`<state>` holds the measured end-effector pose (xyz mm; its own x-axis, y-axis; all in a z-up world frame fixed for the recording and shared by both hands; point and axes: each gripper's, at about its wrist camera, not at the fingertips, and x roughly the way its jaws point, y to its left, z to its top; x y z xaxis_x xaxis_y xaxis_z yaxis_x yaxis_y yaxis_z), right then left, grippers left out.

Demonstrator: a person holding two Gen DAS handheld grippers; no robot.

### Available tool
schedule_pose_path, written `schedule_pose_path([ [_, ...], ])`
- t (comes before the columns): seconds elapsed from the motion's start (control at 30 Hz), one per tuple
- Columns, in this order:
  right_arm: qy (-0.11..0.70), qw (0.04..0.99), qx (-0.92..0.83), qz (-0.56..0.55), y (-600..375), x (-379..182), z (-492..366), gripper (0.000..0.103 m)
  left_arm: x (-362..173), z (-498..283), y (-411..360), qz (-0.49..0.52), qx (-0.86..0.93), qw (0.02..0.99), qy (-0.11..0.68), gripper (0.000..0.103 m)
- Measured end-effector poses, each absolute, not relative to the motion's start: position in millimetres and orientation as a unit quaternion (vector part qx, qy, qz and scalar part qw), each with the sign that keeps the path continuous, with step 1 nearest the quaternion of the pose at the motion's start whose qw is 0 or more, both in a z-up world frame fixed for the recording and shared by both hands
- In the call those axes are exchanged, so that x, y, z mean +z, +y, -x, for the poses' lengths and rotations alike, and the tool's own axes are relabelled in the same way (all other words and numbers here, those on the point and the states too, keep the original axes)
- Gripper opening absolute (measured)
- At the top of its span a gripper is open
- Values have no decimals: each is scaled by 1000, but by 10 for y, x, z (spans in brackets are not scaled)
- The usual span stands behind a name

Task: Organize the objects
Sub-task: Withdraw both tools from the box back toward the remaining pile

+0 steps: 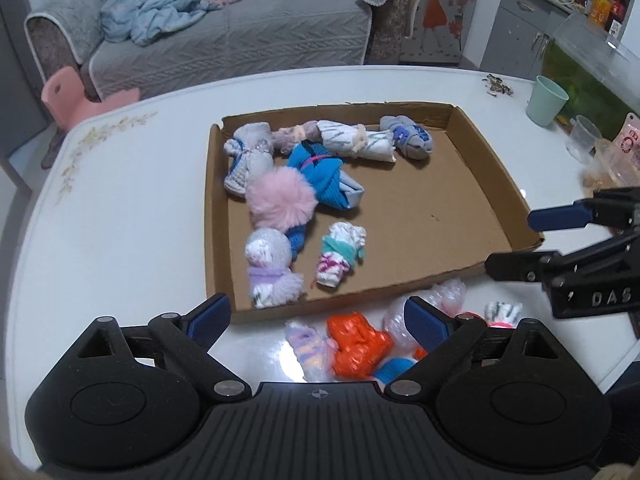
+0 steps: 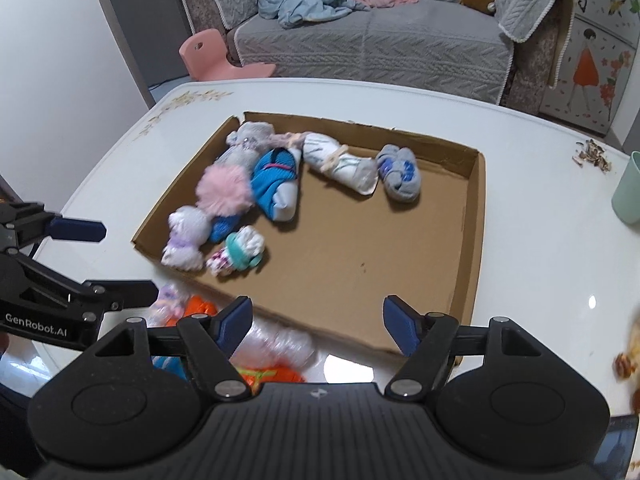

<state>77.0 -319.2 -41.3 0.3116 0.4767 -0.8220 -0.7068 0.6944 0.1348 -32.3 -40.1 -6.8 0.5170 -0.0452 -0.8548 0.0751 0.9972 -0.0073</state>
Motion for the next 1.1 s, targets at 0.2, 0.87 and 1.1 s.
schedule_pose_path([
  [0.2, 459, 798, 369, 127, -3227, -441, -633, 71, -85, 416, -446, -13, -33, 872, 489, 96],
  [0.87, 486, 778, 377, 129, -3103, -625, -575, 73, -543, 485, -114, 8, 20, 844, 535, 97],
  [1.1, 511, 758, 386, 122, -2891, -779, -543, 78, -584, 431, -71, 8, 40, 845, 533, 97],
])
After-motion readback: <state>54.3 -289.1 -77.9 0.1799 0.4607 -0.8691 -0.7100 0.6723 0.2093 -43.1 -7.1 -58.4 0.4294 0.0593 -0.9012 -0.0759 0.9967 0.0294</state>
